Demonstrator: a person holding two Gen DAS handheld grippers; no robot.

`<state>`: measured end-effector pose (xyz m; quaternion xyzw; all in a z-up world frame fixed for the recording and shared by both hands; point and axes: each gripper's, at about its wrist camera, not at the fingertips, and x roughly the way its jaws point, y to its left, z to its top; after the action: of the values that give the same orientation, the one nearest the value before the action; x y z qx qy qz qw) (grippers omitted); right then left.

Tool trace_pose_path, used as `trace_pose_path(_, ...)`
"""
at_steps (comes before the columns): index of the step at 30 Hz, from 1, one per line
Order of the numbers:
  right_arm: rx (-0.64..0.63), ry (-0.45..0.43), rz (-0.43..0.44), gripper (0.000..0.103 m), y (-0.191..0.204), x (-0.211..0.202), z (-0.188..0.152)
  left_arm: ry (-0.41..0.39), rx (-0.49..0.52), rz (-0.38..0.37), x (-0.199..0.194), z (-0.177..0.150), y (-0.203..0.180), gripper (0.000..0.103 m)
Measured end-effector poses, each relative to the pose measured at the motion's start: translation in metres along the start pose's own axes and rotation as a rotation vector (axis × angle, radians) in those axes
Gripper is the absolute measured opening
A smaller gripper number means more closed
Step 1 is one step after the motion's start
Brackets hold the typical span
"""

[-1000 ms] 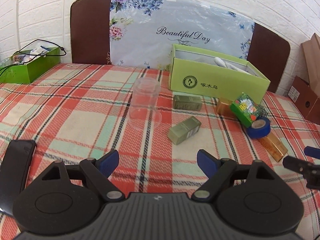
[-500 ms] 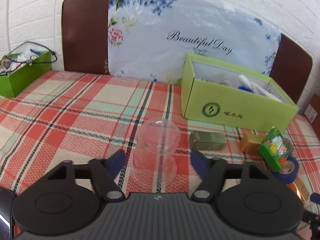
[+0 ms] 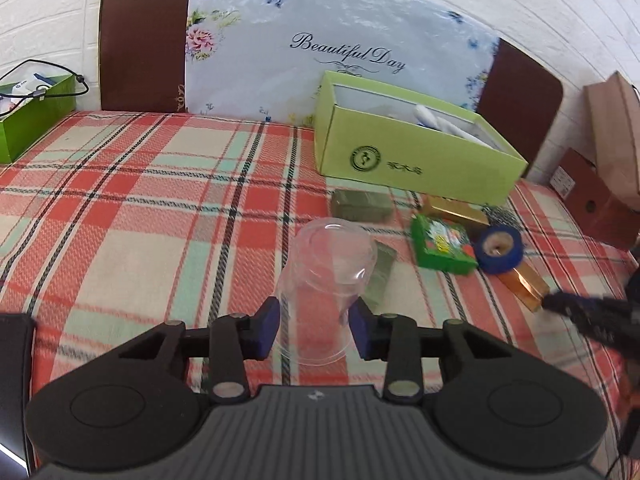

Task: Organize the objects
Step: 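Grasp the clear plastic cup with the left tool while the right tool grasps the gold box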

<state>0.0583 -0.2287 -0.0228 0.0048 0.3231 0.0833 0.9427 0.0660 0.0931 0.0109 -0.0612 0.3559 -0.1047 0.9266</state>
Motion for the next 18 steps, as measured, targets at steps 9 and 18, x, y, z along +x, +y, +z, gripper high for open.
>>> trace_pose_path(9, -0.105, 0.057, -0.011, 0.034, 0.005, 0.04, 0.006, -0.029, 0.015, 0.092, 0.007, -0.012, -0.004, 0.066)
trace_pose_path(18, -0.018, 0.127, 0.07, 0.042, 0.003, -0.002, -0.013, 0.011, -0.005, 0.044, 0.025, -0.017, -0.016, 0.059)
